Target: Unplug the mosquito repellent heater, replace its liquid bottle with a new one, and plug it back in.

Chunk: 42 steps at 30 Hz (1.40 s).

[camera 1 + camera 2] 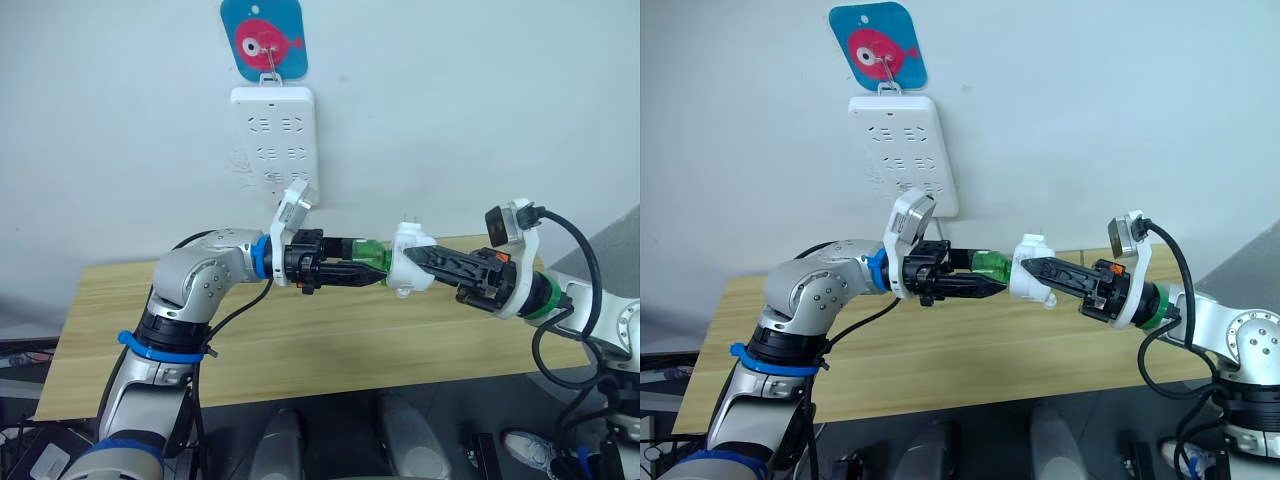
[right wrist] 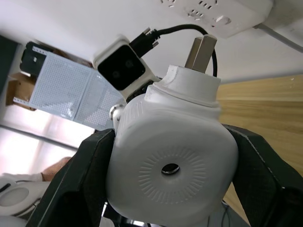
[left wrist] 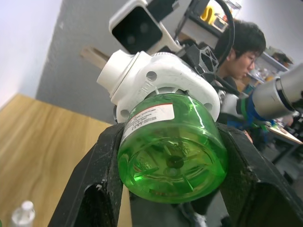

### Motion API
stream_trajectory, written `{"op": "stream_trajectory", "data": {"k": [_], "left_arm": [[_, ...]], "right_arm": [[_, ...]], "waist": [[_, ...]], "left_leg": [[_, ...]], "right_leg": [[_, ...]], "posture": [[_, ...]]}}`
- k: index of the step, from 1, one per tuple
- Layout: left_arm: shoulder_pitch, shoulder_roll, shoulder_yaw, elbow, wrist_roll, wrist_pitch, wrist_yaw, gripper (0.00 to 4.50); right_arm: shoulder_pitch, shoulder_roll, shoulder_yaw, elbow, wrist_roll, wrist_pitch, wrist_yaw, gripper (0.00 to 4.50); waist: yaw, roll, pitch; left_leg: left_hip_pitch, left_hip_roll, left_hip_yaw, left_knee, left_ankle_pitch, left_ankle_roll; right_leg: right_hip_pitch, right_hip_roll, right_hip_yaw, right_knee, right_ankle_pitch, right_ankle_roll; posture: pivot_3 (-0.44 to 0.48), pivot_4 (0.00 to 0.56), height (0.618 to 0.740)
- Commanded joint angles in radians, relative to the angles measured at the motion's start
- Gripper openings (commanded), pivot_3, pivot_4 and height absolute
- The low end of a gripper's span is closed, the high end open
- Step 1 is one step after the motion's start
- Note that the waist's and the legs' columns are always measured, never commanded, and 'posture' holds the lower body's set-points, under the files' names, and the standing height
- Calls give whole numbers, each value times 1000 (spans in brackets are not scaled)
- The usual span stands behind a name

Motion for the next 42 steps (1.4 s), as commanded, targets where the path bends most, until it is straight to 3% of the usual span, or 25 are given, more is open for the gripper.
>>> {"op": "stream_trajectory", "data": {"k": [1, 5, 18, 26, 31, 37, 42], "left_arm": [[-35, 34, 43, 43, -37, 80, 5, 2297], [-70, 32, 69, 77, -87, 160, 34, 2297], [-116, 54, 98, 121, -176, 317, 60, 2296], [-87, 78, 97, 73, -168, 291, 6, 2296], [-41, 137, 94, 48, -140, 252, -34, 2296], [56, 211, 81, -23, -50, 109, -57, 2296], [94, 195, 88, -86, -66, 87, -41, 2296]], "right_arm": [[-59, -80, -7, -38, 26, 9, 36, 3180], [-102, -143, 11, -57, -16, 15, 84, 3180], [-155, -189, 29, -185, -457, -52, 440, 3179], [-132, -176, 5, -173, -481, -44, 462, 3179], [-74, -244, -24, -171, -561, -39, 484, 3179], [89, -416, 48, -224, -929, -137, 499, 3179], [159, -409, 250, -169, -1285, -261, 427, 3179]], "waist": [[0, 0, 0], [1, 0, 0], [1, 0, 0], [1, 0, 0], [2, 0, 0], [4, 0, 0], [5, 0, 0]], "left_leg": [[0, 0, 0, 0, 0, 0], [0, 0, -1, 0, 0, 0], [0, 0, -1, 0, 1, -2], [0, 0, -1, 0, 1, -3], [0, 0, -1, 0, 1, -3], [0, 0, -1, -1, 1, -2], [0, 0, 0, 0, 0, 0]], "right_leg": [[0, 0, 0, 0, 0, 0], [0, 0, -1, 0, 0, 0], [0, 0, -1, -1, 0, 0], [0, 0, -1, -1, 0, 0], [0, -1, -1, -1, 0, 0], [0, -1, 0, -1, 0, 0], [0, -1, 0, -1, 0, 0]], "posture": [[-161, 205, 740], [-161, 205, 740], [-165, 201, 740], [-167, 201, 740], [-166, 212, 740], [-160, 232, 740], [-153, 239, 740]]}}
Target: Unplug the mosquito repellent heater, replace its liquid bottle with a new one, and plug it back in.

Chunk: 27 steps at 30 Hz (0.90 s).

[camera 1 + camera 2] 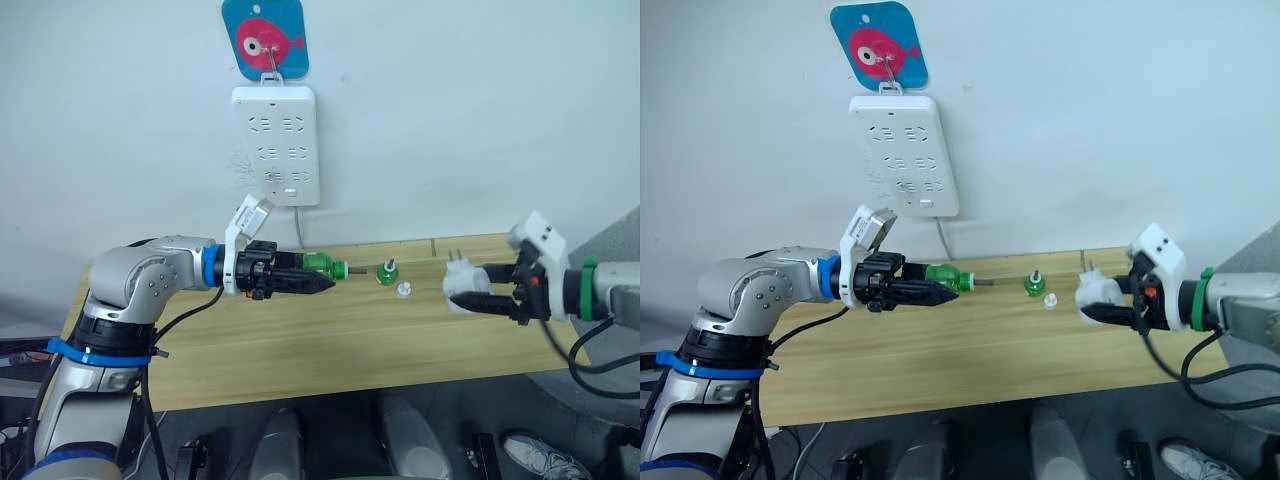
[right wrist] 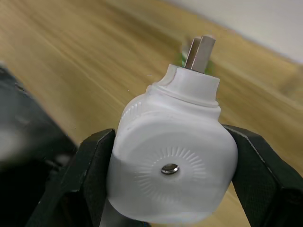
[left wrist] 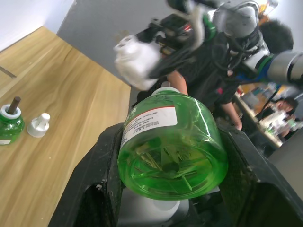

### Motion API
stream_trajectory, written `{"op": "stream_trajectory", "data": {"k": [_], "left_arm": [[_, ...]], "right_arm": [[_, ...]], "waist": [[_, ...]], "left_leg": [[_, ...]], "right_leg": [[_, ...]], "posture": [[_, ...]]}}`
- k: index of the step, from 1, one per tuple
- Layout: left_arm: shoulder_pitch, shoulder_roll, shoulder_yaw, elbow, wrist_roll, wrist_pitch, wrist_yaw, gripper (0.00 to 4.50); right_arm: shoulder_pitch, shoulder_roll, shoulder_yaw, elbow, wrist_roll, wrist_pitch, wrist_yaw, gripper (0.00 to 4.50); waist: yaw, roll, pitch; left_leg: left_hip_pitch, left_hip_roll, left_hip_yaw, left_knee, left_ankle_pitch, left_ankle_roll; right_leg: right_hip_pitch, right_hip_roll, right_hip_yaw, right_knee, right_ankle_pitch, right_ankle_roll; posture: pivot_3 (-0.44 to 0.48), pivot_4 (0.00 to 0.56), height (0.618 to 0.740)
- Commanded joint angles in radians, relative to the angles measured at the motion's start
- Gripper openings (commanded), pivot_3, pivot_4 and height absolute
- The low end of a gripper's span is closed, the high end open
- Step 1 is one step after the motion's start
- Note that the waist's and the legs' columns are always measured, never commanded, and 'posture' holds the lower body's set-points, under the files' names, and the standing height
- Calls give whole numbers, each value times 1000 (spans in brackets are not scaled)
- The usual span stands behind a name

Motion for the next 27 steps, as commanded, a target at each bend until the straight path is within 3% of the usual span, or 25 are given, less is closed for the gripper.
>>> {"op": "stream_trajectory", "data": {"k": [1, 8, 13, 24, 27], "left_arm": [[9, -14, 20, -60, -18, -26, 7, 2296], [43, -21, 22, -95, -6, -49, 40, 2296], [61, -16, 17, -112, 2, -66, 50, 2296], [82, -30, -13, -124, 33, -98, 58, 2296], [87, -30, -18, -130, 33, -102, 61, 2296]], "right_arm": [[6, 22, 121, 40, -226, -99, -33, 3179], [-31, 87, 325, 217, -552, -274, 34, 3179], [-107, 176, 352, 329, -622, -257, 90, 3179], [-257, 251, 466, 466, -767, -211, 272, 3179], [-268, 275, 472, 499, -806, -229, 279, 4122]], "waist": [[0, 0, 0], [0, 0, 0], [1, -1, 1], [4, -1, 1], [4, -1, 1]], "left_leg": [[0, 0, 0, 0, 0, 0], [1, 0, 0, 0, 0, 0], [1, 0, 0, 0, 0, 1], [1, 0, 0, 0, -1, 1], [1, 0, 0, 0, -1, 1]], "right_leg": [[0, 0, 0, 0, 0, 0], [0, 0, 1, 0, 0, 0], [0, 0, 1, 1, 0, 0], [0, 0, 1, 1, 0, 0], [0, 0, 1, 1, 0, 0]], "posture": [[-152, 240, 740], [-131, 254, 740], [-134, 262, 740], [-144, 275, 740], [-140, 277, 740]]}}
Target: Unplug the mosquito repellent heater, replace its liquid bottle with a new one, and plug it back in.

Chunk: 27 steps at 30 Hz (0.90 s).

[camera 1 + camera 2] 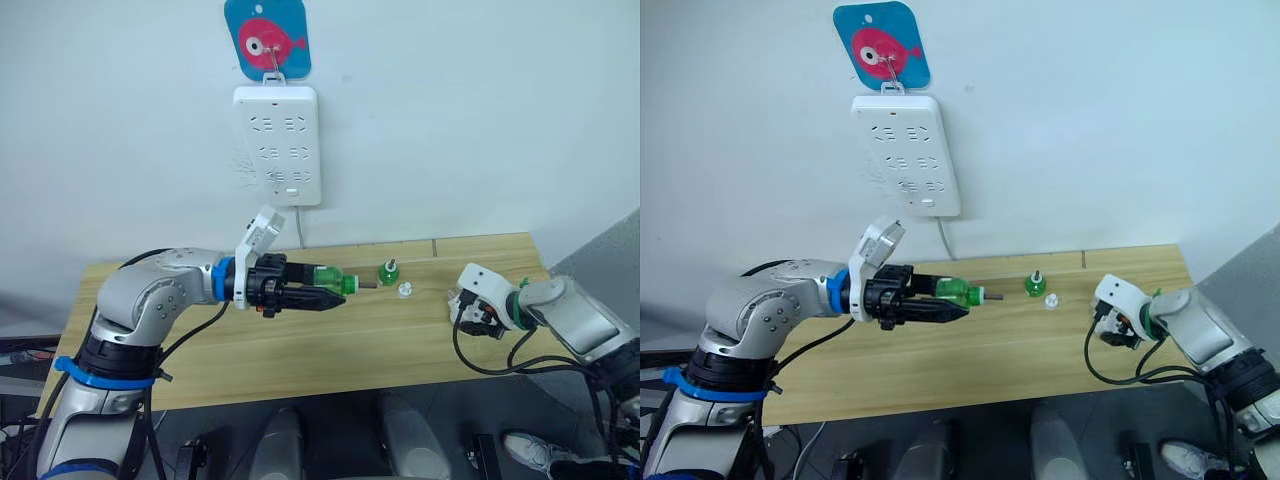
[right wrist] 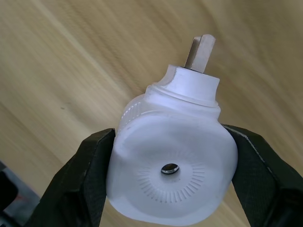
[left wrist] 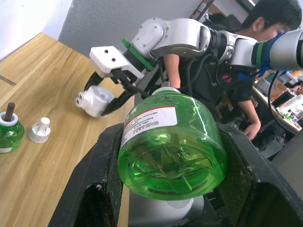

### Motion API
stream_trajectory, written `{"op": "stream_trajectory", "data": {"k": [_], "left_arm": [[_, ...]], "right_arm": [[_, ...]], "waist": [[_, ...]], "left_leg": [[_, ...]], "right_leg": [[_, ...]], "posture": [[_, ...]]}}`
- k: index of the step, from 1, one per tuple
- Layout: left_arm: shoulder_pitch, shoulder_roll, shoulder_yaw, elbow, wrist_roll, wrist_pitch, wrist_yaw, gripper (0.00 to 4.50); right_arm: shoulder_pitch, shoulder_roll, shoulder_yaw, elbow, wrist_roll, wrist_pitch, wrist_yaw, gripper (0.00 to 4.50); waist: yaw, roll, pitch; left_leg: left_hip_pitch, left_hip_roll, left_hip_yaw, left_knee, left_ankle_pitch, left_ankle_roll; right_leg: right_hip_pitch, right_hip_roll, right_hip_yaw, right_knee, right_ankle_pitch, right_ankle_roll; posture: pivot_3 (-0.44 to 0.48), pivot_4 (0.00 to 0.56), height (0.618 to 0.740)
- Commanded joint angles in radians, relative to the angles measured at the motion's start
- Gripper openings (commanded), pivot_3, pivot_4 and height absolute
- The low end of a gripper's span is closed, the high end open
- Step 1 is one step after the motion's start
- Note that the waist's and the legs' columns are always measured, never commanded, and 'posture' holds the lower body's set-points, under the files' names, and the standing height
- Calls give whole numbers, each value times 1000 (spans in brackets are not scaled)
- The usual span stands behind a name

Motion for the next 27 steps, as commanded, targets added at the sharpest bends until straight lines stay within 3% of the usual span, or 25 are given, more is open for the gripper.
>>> {"op": "stream_trajectory", "data": {"k": [1, 6, 12, 26, 27], "left_arm": [[6, -1, 5, -39, -2, -17, 2, 2296], [13, -3, 8, -46, -8, -13, 12, 2296], [21, -2, 7, -42, -6, -14, 14, 2296], [18, -5, -3, -37, 6, -22, 10, 2296], [18, -6, -4, -36, 6, -22, 11, 2296]], "right_arm": [[-14, 11, -2, 25, -46, -21, 14, 4452], [-22, 40, -33, 52, -76, -26, 1, 4500], [7, 42, -96, -53, -38, 112, 28, 4500], [-6, 62, -53, -18, -86, 101, 46, 4500], [-8, 67, -54, -13, -89, 98, 46, 4328]], "waist": [[1, 0, 0], [1, 0, 0], [1, 0, 0], [-1, 0, 0], [-1, 0, 0]], "left_leg": [[0, 0, 0, 0, 0, 0], [0, 0, 0, 0, 0, 0], [0, 0, 0, 0, 0, 0], [0, 0, 0, 0, 0, 0], [0, 0, 0, 0, 0, 0]], "right_leg": [[0, 0, 0, 0, 0, 0], [0, 0, 0, 0, 0, 0], [0, 0, 0, 0, 0, 0], [0, 0, 0, 0, 0, 0], [0, 0, 0, 0, 0, 0]], "posture": [[-139, 277, 740], [-137, 279, 740], [-157, 282, 740], [-154, 279, 740], [-154, 279, 740]]}}
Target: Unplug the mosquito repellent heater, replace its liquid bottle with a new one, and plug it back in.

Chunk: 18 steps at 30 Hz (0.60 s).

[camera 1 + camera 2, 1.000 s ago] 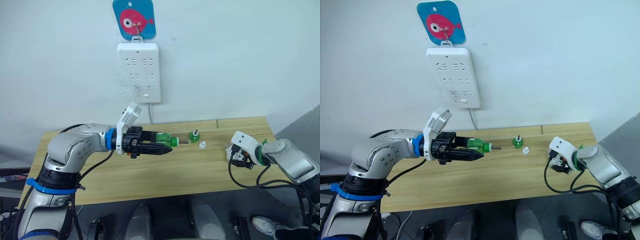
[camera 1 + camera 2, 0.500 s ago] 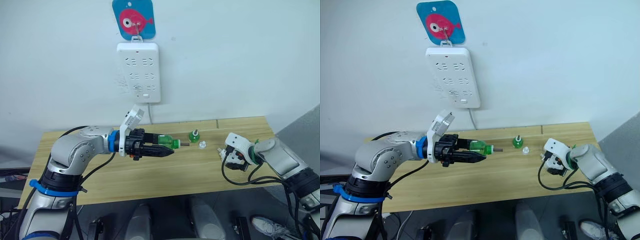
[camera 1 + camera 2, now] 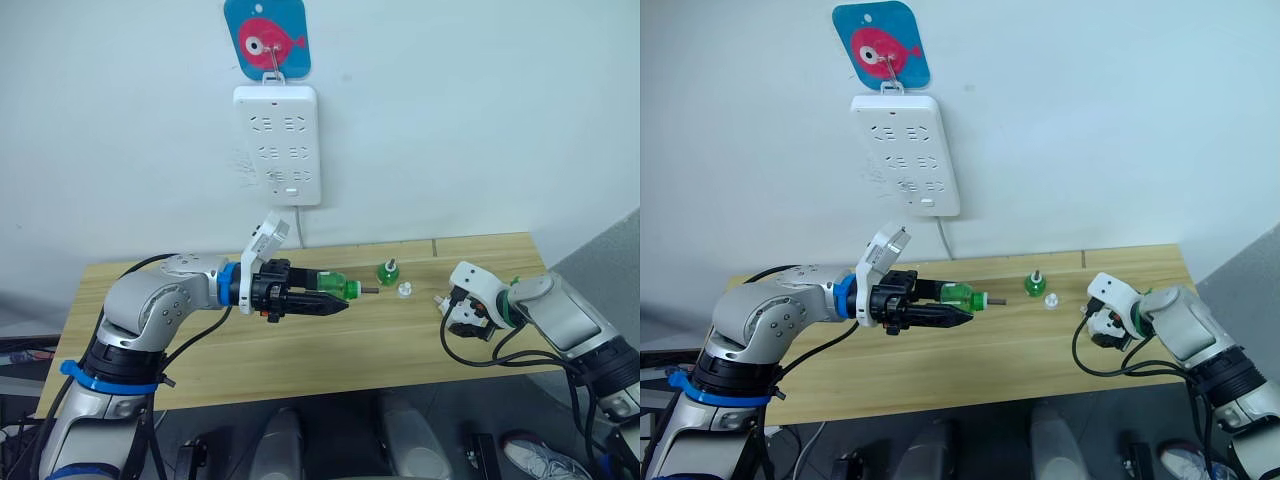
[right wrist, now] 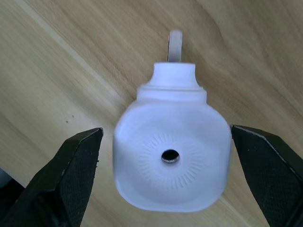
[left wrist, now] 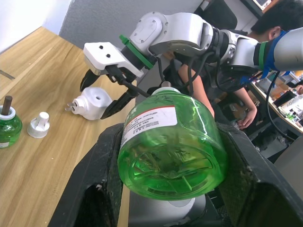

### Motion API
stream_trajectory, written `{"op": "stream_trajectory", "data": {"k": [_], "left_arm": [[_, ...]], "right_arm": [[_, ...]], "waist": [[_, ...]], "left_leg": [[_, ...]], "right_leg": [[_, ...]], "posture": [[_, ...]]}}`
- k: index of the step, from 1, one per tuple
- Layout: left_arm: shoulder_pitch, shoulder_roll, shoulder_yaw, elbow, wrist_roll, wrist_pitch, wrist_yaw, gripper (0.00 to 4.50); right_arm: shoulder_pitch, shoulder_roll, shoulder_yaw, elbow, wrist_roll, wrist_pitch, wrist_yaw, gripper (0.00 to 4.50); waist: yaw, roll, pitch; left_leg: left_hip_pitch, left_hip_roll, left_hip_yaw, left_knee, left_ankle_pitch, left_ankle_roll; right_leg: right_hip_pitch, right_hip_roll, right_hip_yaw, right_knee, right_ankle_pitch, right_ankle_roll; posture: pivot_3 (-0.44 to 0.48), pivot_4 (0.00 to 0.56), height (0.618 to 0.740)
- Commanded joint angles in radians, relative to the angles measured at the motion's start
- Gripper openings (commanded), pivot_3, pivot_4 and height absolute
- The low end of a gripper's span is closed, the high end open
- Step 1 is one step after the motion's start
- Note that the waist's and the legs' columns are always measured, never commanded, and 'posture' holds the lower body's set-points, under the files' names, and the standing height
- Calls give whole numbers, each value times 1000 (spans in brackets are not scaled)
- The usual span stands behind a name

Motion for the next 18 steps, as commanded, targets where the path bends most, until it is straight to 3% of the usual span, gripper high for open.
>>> {"op": "stream_trajectory", "data": {"k": [1, 5, 11, 18], "left_arm": [[0, 1, 3, -29, 1, -17, -3, 2296], [1, 1, 1, -27, 3, -20, -5, 2296], [4, 7, -3, -16, 17, -27, -18, 2296], [-35, -1, 68, 14, -66, 40, -2, 2296]], "right_arm": [[-9, 8, -2, 1, -13, -17, 7, 4138], [-9, 19, -19, 1, -6, -12, 4, 2941], [25, -21, -75, -63, 27, 10, 20, 2947], [-4, -79, -453, -357, 312, 373, 98, 2947]], "waist": [[-1, 0, 0], [-2, 0, 0], [-1, 0, 0], [1, 0, 1]], "left_leg": [[0, 0, 0, 0, 0, 0], [0, 0, 0, 0, 0, 0], [0, 0, 0, 0, 0, 0], [0, 0, 0, 0, 0, 0]], "right_leg": [[0, 0, 0, 0, 0, 0], [0, 0, 0, 0, 0, 0], [0, 0, 0, 0, 0, 0], [0, 0, 0, 0, 0, 0]], "posture": [[-154, 279, 740], [-156, 281, 740], [-155, 275, 740], [-171, 254, 740]]}}
